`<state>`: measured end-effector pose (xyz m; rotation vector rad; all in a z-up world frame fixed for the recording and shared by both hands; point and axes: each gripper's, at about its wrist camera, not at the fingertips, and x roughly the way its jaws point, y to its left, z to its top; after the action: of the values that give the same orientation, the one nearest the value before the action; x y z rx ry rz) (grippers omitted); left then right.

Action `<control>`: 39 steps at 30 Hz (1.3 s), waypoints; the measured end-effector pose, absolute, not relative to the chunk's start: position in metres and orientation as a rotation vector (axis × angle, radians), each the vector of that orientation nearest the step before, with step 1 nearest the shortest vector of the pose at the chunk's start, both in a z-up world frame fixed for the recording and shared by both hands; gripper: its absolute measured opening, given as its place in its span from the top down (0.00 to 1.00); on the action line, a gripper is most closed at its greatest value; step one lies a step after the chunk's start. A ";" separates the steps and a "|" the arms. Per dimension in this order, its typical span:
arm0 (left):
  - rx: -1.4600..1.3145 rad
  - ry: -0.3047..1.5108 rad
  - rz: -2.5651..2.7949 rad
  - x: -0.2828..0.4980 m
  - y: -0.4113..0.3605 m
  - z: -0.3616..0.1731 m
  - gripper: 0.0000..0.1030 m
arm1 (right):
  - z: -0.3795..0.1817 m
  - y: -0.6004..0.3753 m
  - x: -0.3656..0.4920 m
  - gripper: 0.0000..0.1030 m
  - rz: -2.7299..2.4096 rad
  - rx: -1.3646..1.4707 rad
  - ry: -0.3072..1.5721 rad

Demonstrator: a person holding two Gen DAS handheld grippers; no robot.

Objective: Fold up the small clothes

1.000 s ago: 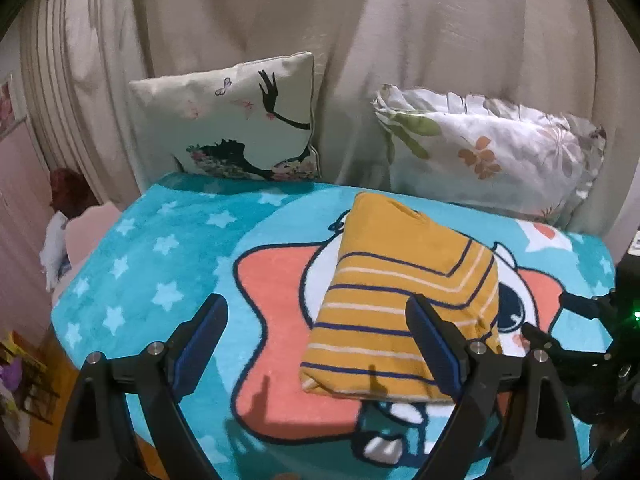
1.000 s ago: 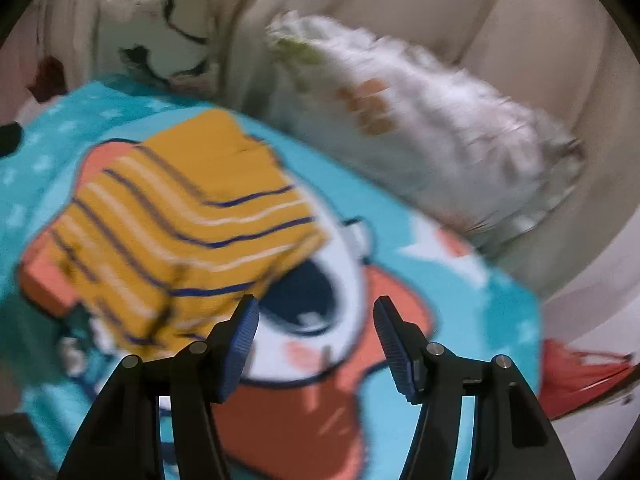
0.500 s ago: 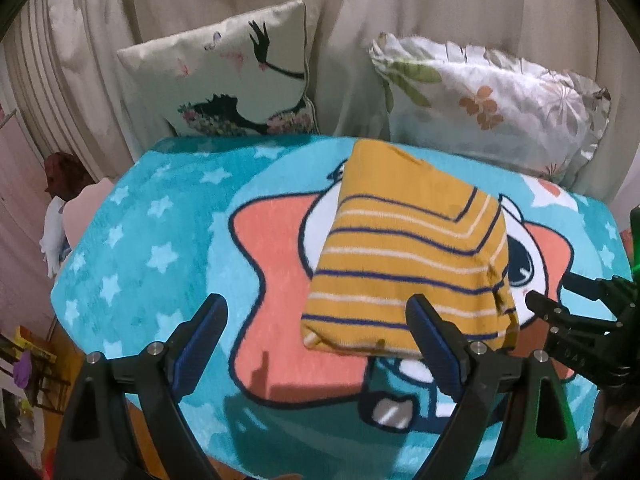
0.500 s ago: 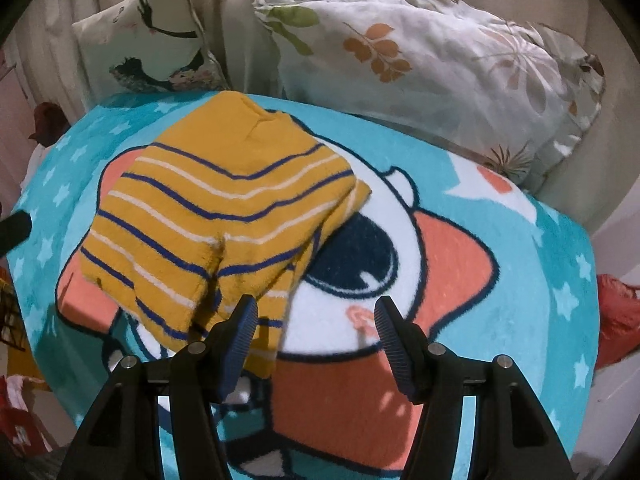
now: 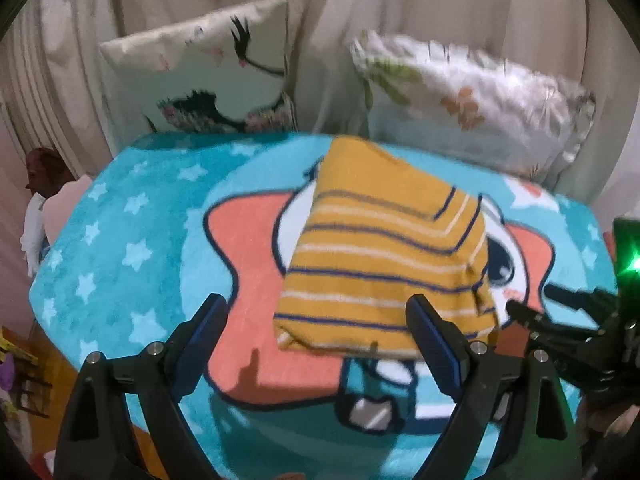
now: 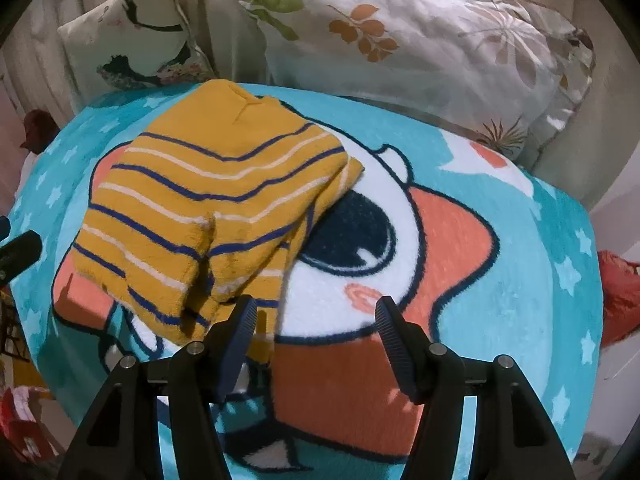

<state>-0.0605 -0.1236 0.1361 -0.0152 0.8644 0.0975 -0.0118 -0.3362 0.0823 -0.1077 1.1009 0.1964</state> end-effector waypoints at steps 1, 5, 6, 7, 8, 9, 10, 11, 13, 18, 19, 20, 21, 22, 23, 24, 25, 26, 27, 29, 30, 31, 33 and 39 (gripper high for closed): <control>-0.013 0.839 0.115 -0.062 -0.124 0.141 0.12 | 0.083 -0.338 -0.012 0.36 0.194 -0.099 1.097; 0.008 0.741 0.187 -0.071 -0.121 0.163 0.06 | 0.088 -0.343 -0.013 0.36 0.200 -0.078 1.073; 0.000 0.706 0.203 -0.076 -0.120 0.171 0.06 | 0.091 -0.344 -0.013 0.36 0.205 -0.075 1.062; -0.004 0.684 0.213 -0.079 -0.118 0.177 0.05 | 0.092 -0.345 -0.014 0.36 0.210 -0.073 1.054; -0.005 0.653 0.232 -0.084 -0.117 0.185 0.01 | 0.094 -0.346 -0.015 0.36 0.216 -0.071 1.044; -0.002 0.630 0.251 -0.088 -0.116 0.191 0.00 | 0.097 -0.348 -0.016 0.36 0.226 -0.067 1.029; 0.006 0.605 0.279 -0.093 -0.116 0.198 0.00 | 0.099 -0.349 -0.018 0.36 0.232 -0.064 1.019; 0.011 0.589 0.306 -0.096 -0.114 0.204 0.00 | 0.102 -0.351 -0.019 0.36 0.240 -0.062 1.006; 0.016 0.589 0.342 -0.100 -0.110 0.213 0.00 | 0.108 -0.353 -0.020 0.36 0.269 -0.056 0.985; 0.021 0.711 0.368 -0.093 -0.093 0.210 0.00 | 0.116 -0.353 -0.003 0.36 0.360 0.010 0.985; 0.018 0.734 0.369 -0.092 -0.091 0.203 0.00 | 0.116 -0.349 0.005 0.37 0.385 0.029 0.994; 0.016 0.753 0.359 -0.091 -0.089 0.196 0.00 | 0.115 -0.344 0.011 0.40 0.402 0.042 1.000; 0.014 0.775 0.338 -0.087 -0.085 0.187 0.00 | 0.113 -0.337 0.019 0.50 0.419 0.056 1.007; 0.016 0.802 0.319 -0.081 -0.081 0.176 0.00 | 0.112 -0.327 0.028 0.58 0.434 0.063 1.017; 0.017 0.829 0.303 -0.072 -0.076 0.165 0.00 | 0.110 -0.317 0.037 0.59 0.444 0.062 1.022; 0.013 0.848 0.290 -0.065 -0.072 0.157 0.00 | 0.108 -0.306 0.047 0.59 0.450 0.056 1.020; 0.001 0.870 0.271 -0.057 -0.067 0.149 0.00 | 0.106 -0.292 0.059 0.59 0.451 0.041 1.018; -0.013 0.890 0.252 -0.049 -0.062 0.143 0.00 | 0.102 -0.278 0.070 0.59 0.446 0.024 1.025; -0.025 0.907 0.225 -0.039 -0.056 0.137 0.00 | 0.098 -0.265 0.083 0.59 0.439 0.008 1.036; -0.021 0.921 0.198 -0.027 -0.048 0.129 0.00 | 0.089 -0.238 0.110 0.59 0.437 -0.019 1.059; -0.016 0.936 0.183 -0.018 -0.042 0.125 0.00 | 0.083 -0.226 0.121 0.59 0.435 -0.033 1.071; -0.015 0.947 0.171 -0.012 -0.039 0.122 0.00 | 0.075 -0.213 0.134 0.59 0.425 -0.052 1.094; -0.016 0.972 0.138 -0.001 -0.031 0.116 0.00 | 0.058 -0.197 0.152 0.59 0.387 -0.084 1.140; -0.005 1.042 0.082 0.032 -0.010 0.098 0.00 | 0.054 -0.190 0.169 0.59 0.304 -0.061 1.180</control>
<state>0.0323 -0.0097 0.0975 -0.0052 1.0419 0.0821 0.1690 -0.1896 0.0536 -0.0605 1.1799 0.3035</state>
